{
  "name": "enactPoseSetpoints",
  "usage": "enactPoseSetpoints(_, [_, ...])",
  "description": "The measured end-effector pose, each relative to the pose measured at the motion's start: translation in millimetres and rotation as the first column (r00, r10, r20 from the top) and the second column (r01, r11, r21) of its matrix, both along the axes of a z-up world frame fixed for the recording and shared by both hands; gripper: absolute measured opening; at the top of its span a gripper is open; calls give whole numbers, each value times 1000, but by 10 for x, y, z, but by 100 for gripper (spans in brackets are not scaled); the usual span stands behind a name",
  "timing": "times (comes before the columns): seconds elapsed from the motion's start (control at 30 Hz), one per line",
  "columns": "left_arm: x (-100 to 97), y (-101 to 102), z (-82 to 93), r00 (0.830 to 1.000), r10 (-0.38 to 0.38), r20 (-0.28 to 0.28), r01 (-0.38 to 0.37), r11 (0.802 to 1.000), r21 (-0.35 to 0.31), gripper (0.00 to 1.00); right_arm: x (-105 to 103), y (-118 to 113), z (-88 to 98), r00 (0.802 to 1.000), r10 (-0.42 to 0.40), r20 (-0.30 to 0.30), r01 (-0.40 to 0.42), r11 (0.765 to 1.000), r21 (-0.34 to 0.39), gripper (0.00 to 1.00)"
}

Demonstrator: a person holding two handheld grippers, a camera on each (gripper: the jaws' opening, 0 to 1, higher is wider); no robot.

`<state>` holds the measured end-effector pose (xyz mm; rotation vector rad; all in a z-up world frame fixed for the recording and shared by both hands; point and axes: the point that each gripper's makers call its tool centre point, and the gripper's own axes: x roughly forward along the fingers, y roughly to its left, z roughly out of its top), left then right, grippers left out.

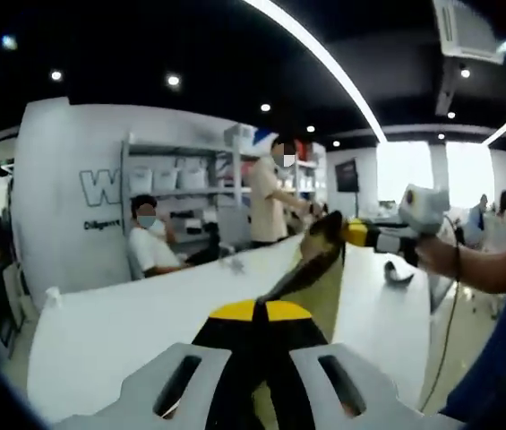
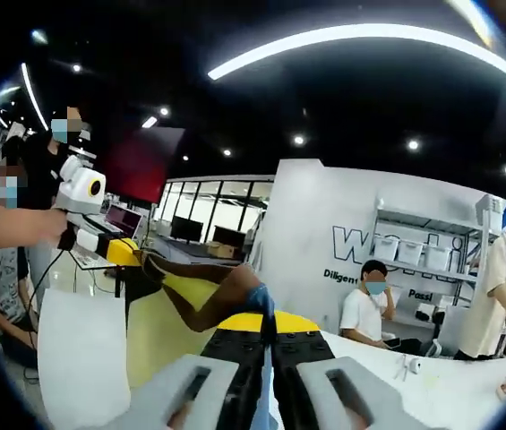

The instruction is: Fold the garment on the visible template until the final outline fits inside the template.

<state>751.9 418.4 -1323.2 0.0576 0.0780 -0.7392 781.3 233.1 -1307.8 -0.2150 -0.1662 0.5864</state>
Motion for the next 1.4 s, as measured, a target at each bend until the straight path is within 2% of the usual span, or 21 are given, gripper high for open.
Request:
enactPoseSetpoints(0.1, [-6, -13, 52, 1000, -4, 8, 4, 1000, 1, 0, 1, 31, 95, 1000, 6, 16, -6, 1000, 4, 0])
enactPoseSetpoints(0.43, [-12, -285, 358, 997, -57, 61, 57, 998, 0, 0, -69, 316, 360, 996, 63, 62, -64, 998, 16, 0])
enactPoseSetpoints(0.5, [-22, -349, 417, 995, -66, 73, 67, 998, -1, 0, -93, 336, 427, 995, 67, 72, -68, 997, 21, 0])
enactPoseSetpoints(0.53, [-32, -387, 502, 993, -79, 90, 80, 997, 1, 0, -101, 340, 447, 995, 67, 75, -69, 997, 22, 0])
enactPoseSetpoints(0.6, [-42, -402, 538, 992, -85, 98, 85, 996, 0, 0, -136, 346, 529, 994, 71, 87, -74, 997, 21, 0])
enactPoseSetpoints(0.77, [-182, -448, 730, 985, -104, 136, 104, 995, 4, 0, -304, 310, 775, 989, 80, 125, -83, 996, 16, 0])
enactPoseSetpoints(0.93, [-337, -459, 833, 980, -123, 159, 122, 992, 16, 0, -466, 254, 877, 989, 87, 117, -89, 996, 18, 0])
enactPoseSetpoints(1.03, [-589, -437, 866, 974, -156, 166, 150, 987, 52, 0, -670, 205, 905, 991, 98, 92, -99, 995, 4, 0])
enactPoseSetpoints(1.1, [-686, -420, 888, 969, -161, 186, 151, 986, 68, 0, -788, 183, 940, 991, 112, 68, -115, 993, 33, 0])
enactPoseSetpoints(1.17, [-810, -415, 908, 966, -173, 193, 162, 984, 71, 0, -908, 167, 953, 991, 113, 74, -113, 994, -2, 0])
enactPoseSetpoints(1.2, [-831, -414, 907, 965, -174, 193, 163, 984, 73, 0, -926, 160, 946, 991, 109, 72, -109, 994, -16, 0])
enactPoseSetpoints(1.23, [-893, -406, 900, 964, -178, 197, 165, 983, 84, 0, -975, 124, 920, 994, 94, 63, -90, 994, -61, 0])
enactPoseSetpoints(1.4, [-1010, -376, 856, 965, -185, 188, 170, 981, 91, 0, -1173, 94, 913, 994, 106, 25, -104, 992, -75, 0])
